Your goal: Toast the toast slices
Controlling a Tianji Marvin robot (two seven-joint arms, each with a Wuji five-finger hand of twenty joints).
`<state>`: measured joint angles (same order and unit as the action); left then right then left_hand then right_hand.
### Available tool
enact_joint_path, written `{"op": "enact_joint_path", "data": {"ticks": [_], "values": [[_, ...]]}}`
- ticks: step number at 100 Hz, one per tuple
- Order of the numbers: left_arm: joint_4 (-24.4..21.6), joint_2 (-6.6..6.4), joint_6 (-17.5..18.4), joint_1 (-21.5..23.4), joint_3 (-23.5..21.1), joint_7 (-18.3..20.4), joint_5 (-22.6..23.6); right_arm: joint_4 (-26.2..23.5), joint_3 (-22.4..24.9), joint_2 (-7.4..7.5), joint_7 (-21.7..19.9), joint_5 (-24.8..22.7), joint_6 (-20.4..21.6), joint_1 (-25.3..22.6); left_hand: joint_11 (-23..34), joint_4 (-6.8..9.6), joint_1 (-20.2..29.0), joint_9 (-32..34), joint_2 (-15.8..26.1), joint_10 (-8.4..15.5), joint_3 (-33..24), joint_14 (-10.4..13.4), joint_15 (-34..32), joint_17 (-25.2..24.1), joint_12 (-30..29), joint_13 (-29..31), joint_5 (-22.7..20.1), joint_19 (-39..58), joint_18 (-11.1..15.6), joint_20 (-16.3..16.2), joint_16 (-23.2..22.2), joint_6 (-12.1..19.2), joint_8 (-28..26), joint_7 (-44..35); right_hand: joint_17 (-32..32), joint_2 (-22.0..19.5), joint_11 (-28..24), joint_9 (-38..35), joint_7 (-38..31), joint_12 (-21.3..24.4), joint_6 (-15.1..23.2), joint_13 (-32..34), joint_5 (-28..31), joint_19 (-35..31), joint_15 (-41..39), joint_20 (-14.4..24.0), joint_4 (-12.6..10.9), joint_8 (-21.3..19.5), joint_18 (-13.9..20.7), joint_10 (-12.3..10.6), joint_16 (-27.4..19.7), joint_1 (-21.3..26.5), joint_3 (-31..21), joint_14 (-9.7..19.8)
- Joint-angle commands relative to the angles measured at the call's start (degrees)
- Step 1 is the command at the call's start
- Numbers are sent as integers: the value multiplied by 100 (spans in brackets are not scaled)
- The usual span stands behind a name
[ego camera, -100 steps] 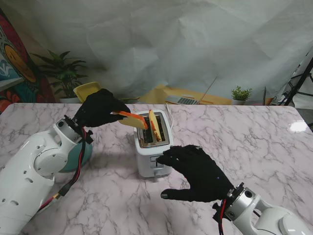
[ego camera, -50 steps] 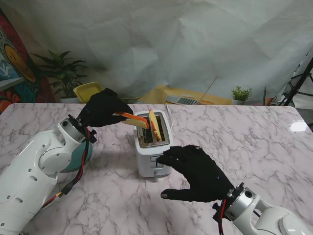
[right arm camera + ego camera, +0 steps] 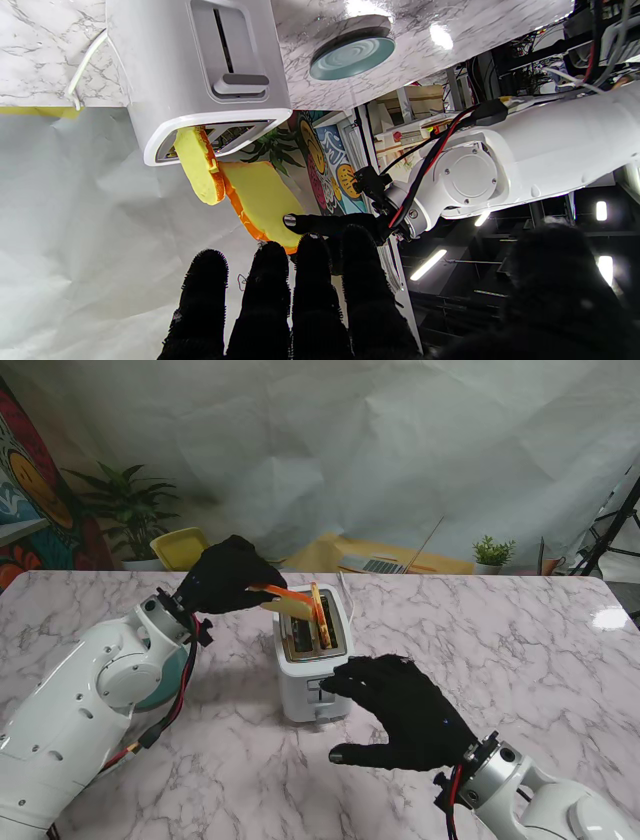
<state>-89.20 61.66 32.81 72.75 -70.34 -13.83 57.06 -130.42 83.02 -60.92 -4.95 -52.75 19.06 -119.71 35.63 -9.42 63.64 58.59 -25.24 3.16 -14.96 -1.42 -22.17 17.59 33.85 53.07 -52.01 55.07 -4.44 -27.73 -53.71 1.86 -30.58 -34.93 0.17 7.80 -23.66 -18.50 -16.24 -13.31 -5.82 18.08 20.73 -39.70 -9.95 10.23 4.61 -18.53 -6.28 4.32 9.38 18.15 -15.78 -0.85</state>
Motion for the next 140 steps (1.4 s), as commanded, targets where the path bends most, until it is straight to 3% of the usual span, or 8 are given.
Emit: {"op": "enact_joint_path", "data": {"ticks": [1, 38, 69, 92, 133, 140], "values": [[-22, 23, -15, -33, 6, 75, -10, -16, -23, -8, 15, -8, -39, -7, 885, 313, 1033, 278, -124, 1432, -1162, 228, -104, -62, 383, 51, -1416, 170, 48, 114, -43, 1330, -1144, -4669, -36, -87, 30, -41, 10, -38, 93, 33, 29, -9, 205, -95, -51, 79, 70, 25, -122, 140, 87, 28], [236, 63, -6, -242, 150, 128, -269, -141, 9, -12, -39, 30, -143, -56, 964, 326, 1033, 647, -131, 1663, -1086, 422, -155, 121, 446, 199, -1915, 253, 219, 393, 188, 1487, -1042, -4687, -31, -97, 40, -37, 17, -35, 94, 36, 31, -8, 208, -95, -50, 85, 66, 37, -123, 143, 91, 27], [157, -16, 328, -232, 56, 425, -133, -177, 108, -29, 5, 35, -193, -133, 948, 329, 1033, 709, -227, 1678, -1084, 435, -175, 141, 435, 246, -1960, 289, 225, 446, 223, 1521, -987, -4664, -27, -85, 40, -56, 16, -35, 91, 44, 49, -7, 209, -97, -50, 89, 70, 29, -123, 157, 97, 26], [55, -77, 774, -92, -154, 689, -94, -173, 145, -40, 59, 38, -208, -174, 1041, 331, 1033, 821, -228, 1732, -1154, 505, -213, 192, 456, 282, -1977, 319, 229, 514, 245, 1476, -1038, -4788, -17, -82, 44, -67, 17, -34, 87, 49, 61, -12, 214, -98, -51, 95, 63, 41, -126, 168, 98, 19], [202, -57, 834, -171, -77, 445, -4, -153, 155, -44, 65, 61, -250, -200, 1461, 311, 1033, 1075, -234, 1831, -1505, 640, -486, 164, 527, 264, -1988, 480, 95, 771, 271, 1394, -1524, -5193, -17, -86, 44, -84, 18, -35, 87, 61, 70, -19, 214, -100, -51, 104, 62, 49, -126, 178, 107, 16], [235, -50, 745, -182, -55, 328, 51, -147, 157, -45, 70, 69, -253, -203, 1314, 298, 1033, 963, -325, 1674, -1575, 493, -481, 94, 423, 235, -1975, 509, -25, 751, 281, 1485, -1458, -4876, -18, -90, 50, -73, 23, -34, 87, 53, 64, -20, 218, -101, -50, 108, 66, 43, -127, 177, 110, 20]]}}
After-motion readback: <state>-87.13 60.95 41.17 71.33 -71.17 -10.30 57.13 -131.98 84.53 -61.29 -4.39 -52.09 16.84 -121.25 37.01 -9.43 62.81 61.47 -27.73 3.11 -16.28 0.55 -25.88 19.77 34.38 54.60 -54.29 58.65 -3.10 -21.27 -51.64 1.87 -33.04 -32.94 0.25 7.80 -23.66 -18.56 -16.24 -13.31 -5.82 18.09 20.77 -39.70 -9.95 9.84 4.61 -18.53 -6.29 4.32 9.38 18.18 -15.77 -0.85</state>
